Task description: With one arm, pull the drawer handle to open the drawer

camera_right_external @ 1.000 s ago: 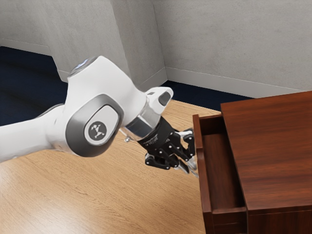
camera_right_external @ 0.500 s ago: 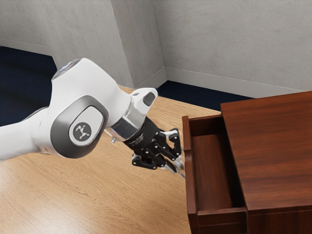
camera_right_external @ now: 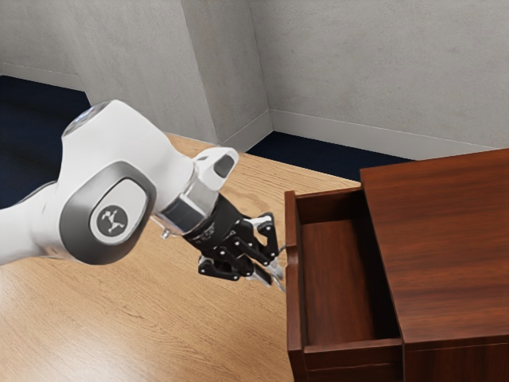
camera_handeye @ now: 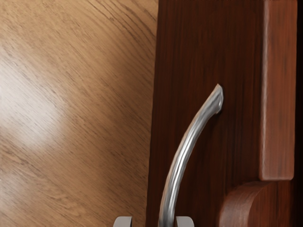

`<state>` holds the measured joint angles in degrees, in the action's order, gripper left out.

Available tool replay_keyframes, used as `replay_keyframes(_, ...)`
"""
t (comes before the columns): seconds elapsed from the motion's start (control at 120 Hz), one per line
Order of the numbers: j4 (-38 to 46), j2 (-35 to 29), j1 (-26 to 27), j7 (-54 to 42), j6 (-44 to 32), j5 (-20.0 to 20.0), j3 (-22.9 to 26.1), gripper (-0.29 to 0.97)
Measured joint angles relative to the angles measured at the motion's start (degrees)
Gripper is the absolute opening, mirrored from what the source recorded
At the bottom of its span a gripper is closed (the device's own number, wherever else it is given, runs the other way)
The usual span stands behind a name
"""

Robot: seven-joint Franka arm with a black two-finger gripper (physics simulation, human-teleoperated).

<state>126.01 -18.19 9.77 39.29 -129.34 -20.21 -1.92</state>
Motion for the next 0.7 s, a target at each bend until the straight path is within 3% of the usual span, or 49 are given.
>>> replay_keyframes(0.7, 4.81, -4.90, -0.80, 0.11, 0.46, 1.21, -1.74, 0.00)
